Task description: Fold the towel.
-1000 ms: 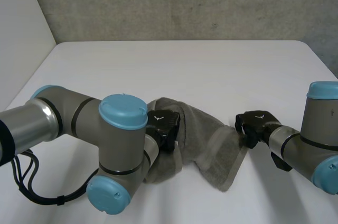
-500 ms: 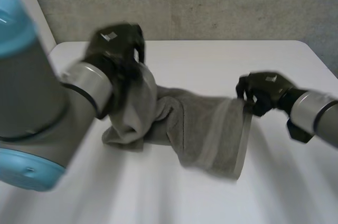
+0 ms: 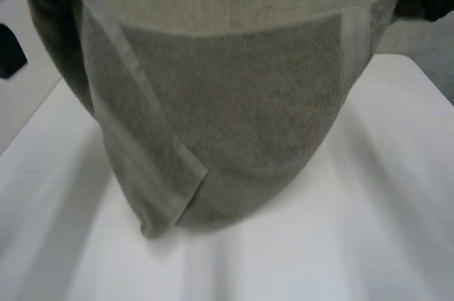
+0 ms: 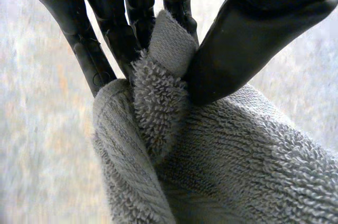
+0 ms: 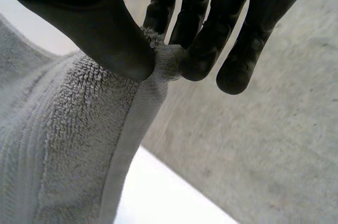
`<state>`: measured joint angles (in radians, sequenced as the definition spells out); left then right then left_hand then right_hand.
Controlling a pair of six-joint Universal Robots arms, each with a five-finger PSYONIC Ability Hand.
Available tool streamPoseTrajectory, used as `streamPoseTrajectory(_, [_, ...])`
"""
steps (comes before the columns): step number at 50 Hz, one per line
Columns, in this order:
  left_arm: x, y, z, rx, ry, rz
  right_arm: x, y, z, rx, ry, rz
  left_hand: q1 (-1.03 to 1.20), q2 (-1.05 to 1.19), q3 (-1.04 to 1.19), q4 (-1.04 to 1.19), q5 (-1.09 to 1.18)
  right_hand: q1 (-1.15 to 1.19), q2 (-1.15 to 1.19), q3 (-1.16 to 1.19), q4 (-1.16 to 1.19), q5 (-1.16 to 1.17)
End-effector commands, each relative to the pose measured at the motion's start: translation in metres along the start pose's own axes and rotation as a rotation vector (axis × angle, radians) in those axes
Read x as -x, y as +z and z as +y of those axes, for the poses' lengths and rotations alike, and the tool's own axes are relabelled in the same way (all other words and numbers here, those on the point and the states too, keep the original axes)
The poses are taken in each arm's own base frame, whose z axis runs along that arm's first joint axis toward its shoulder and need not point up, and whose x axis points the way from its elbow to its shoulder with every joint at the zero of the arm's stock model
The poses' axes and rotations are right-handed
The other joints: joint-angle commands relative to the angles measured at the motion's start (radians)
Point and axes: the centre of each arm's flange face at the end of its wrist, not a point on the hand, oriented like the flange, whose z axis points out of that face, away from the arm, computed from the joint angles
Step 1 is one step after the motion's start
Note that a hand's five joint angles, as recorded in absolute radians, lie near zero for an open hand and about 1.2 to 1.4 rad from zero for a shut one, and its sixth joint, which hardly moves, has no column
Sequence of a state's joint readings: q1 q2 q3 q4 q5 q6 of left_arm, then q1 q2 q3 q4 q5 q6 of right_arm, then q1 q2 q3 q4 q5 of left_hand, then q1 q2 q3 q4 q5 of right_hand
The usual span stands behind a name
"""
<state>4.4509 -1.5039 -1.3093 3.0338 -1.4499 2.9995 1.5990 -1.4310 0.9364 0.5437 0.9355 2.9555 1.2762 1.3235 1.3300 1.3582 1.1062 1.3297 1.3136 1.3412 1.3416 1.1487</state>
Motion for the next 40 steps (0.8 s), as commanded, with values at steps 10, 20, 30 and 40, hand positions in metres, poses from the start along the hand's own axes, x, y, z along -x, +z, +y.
streamPoseTrajectory(10, [0.049, 0.115, 0.088, 0.055, -0.024, 0.000, 0.021, 0.121, 0.005, -0.164, -0.290, 0.248, 0.120, 0.073, 0.066, 0.038, 0.116, 0.067, 0.083, 0.055, 0.055, 0.073])
streamPoseTrajectory(20, [0.032, 0.144, -0.027, -0.401, -0.207, 0.152, 0.033, 0.094, -0.091, -0.605, -0.322, 0.401, 0.120, 0.073, 0.066, 0.038, 0.116, 0.067, 0.083, 0.055, 0.055, 0.073])
streamPoseTrajectory(30, [0.035, 0.133, 0.007, -0.255, -0.314, 0.247, 0.042, 0.099, -0.049, -0.357, -0.318, 0.262, 0.120, 0.073, 0.066, 0.038, 0.116, 0.067, 0.083, 0.055, 0.055, 0.073])
streamPoseTrajectory(40, [0.065, 0.102, 0.131, 0.137, -0.339, 0.313, 0.064, 0.102, 0.086, 0.236, -0.336, -0.077, 0.120, 0.073, 0.066, 0.038, 0.116, 0.067, 0.083, 0.055, 0.055, 0.073])
